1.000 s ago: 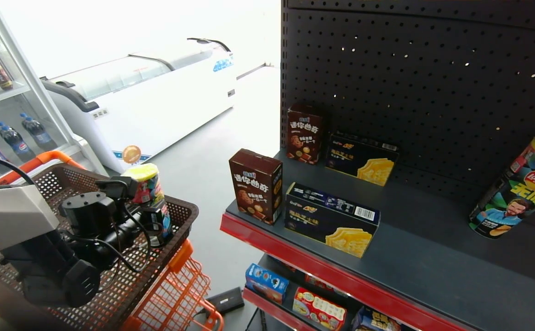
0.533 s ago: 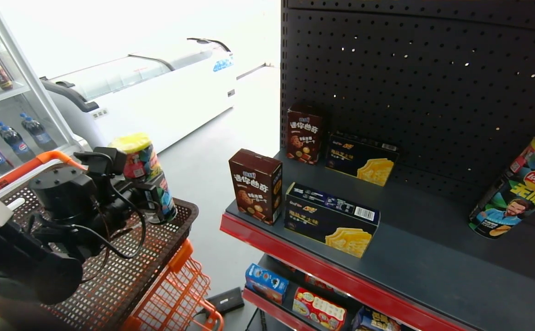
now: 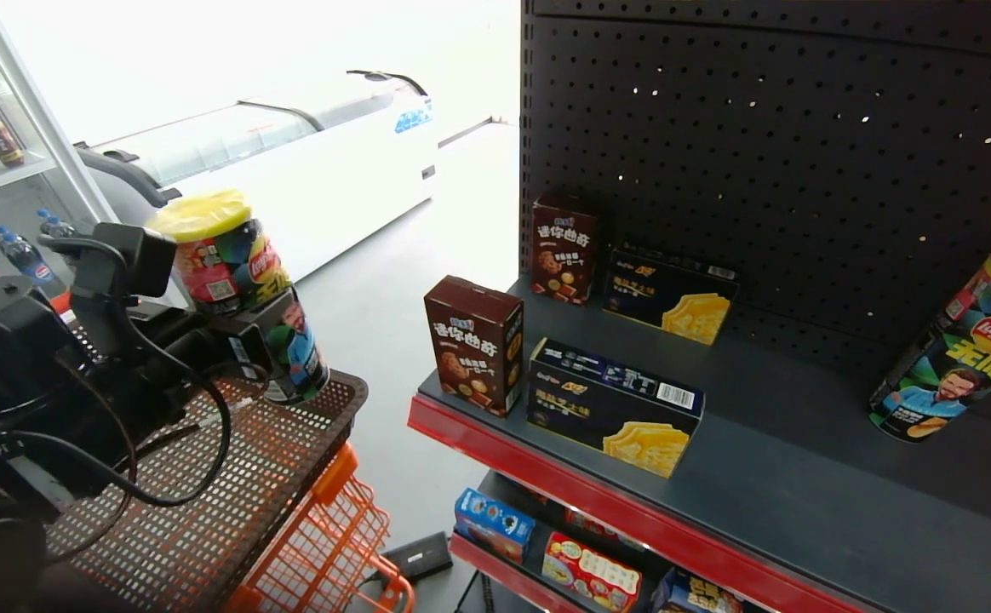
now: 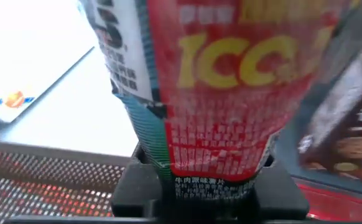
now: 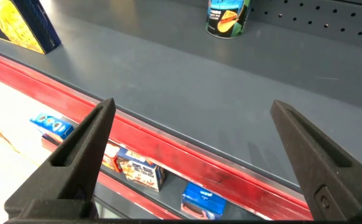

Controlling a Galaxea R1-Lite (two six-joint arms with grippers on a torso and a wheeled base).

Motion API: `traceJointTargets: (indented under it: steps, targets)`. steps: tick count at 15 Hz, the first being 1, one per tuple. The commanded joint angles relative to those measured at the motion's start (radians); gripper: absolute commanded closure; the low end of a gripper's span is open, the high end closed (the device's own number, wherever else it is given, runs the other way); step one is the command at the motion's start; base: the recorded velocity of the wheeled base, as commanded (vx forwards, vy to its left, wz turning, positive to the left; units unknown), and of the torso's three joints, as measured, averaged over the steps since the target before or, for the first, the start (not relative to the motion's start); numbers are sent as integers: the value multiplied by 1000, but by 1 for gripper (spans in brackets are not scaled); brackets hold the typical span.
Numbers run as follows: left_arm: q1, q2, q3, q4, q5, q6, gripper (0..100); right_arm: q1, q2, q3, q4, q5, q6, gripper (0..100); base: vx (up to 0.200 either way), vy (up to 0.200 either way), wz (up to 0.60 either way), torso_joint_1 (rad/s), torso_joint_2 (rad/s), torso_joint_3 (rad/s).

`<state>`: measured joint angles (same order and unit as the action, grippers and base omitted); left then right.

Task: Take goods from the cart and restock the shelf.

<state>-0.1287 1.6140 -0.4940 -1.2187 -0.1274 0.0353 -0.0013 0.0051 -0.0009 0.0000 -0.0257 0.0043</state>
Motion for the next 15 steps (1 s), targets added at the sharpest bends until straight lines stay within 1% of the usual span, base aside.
traceJointTargets:
  steps: [1, 2, 3, 5, 6, 7, 8, 10, 11, 12, 15]
  targets:
    - [-65, -137, 43, 34, -86, -6, 100, 0, -1, -1, -2, 0, 0, 0, 0, 0, 0, 0, 0, 0]
    - [-71, -149, 54, 39, -92, -8, 100, 0, -1, 1, 0, 0, 0, 0, 0, 0, 0, 0, 0, 0]
    - [-94, -220, 86, 65, -124, -25, 100, 0, 1, 1, 0, 0, 0, 0, 0, 0, 0, 0, 0, 0]
    - [-114, -252, 89, 139, -166, -41, 100, 0, -1, -1, 0, 0, 0, 0, 0, 0, 0, 0, 0, 0]
    - [-114, -312, 109, 199, -221, -64, 100, 0, -1, -1, -2, 0, 0, 0, 0, 0, 0, 0, 0, 0]
    - [-111, -345, 134, 225, -236, -71, 100, 0, -1, -1, 0, 0, 0, 0, 0, 0, 0, 0, 0, 0]
    - [-106, -361, 143, 242, -241, -68, 100, 0, -1, -1, 0, 0, 0, 0, 0, 0, 0, 0, 0, 0]
    - [-111, -381, 130, 304, -238, -64, 100, 0, -1, 1, 0, 0, 0, 0, 0, 0, 0, 0, 0, 0]
    - [-115, -382, 135, 312, -238, -61, 100, 0, -1, 1, 0, 0, 0, 0, 0, 0, 0, 0, 0, 0]
    - [-137, -384, 147, 315, -241, -57, 100, 0, -1, -1, 0, 0, 0, 0, 0, 0, 0, 0, 0, 0]
    - [-284, -411, 161, 311, -248, -57, 100, 0, -1, 1, 0, 0, 0, 0, 0, 0, 0, 0, 0, 0]
